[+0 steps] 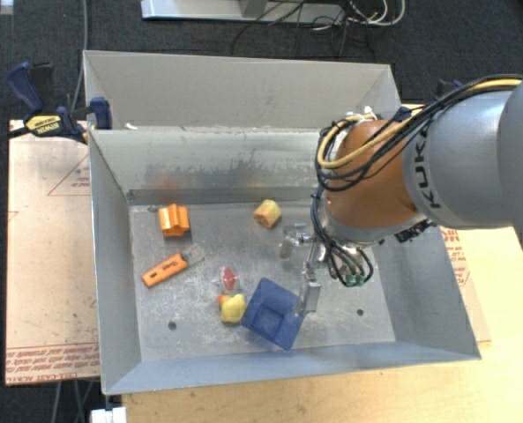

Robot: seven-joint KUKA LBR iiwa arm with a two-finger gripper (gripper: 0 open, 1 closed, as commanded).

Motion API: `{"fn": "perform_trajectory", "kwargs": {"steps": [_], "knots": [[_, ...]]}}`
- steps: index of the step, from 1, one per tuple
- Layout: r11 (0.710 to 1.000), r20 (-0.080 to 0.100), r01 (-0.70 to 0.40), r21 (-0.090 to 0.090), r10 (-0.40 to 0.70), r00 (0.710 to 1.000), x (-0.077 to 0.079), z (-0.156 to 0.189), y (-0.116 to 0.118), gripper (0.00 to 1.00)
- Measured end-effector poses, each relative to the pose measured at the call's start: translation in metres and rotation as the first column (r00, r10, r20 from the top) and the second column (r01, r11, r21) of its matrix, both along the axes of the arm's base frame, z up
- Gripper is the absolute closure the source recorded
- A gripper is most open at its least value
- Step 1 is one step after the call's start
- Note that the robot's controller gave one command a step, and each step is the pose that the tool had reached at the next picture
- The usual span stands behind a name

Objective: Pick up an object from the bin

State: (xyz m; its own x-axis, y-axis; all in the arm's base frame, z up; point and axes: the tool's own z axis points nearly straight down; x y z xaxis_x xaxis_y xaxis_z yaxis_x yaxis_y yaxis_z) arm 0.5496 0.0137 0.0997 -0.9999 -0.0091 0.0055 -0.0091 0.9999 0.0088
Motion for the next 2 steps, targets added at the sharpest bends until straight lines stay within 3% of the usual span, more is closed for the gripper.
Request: {"fn": "perform_trajectory", "kwargs": {"steps": [1, 2], "knots": [[1.000, 0.006, 0.000, 0.000, 0.000, 1.000, 0.0018, 0.0043, -0.0001, 1.00], [1.000, 0.007, 0.000, 0.000, 0.000, 1.000, 0.0018, 0.0043, 0.0000, 0.00]]}}
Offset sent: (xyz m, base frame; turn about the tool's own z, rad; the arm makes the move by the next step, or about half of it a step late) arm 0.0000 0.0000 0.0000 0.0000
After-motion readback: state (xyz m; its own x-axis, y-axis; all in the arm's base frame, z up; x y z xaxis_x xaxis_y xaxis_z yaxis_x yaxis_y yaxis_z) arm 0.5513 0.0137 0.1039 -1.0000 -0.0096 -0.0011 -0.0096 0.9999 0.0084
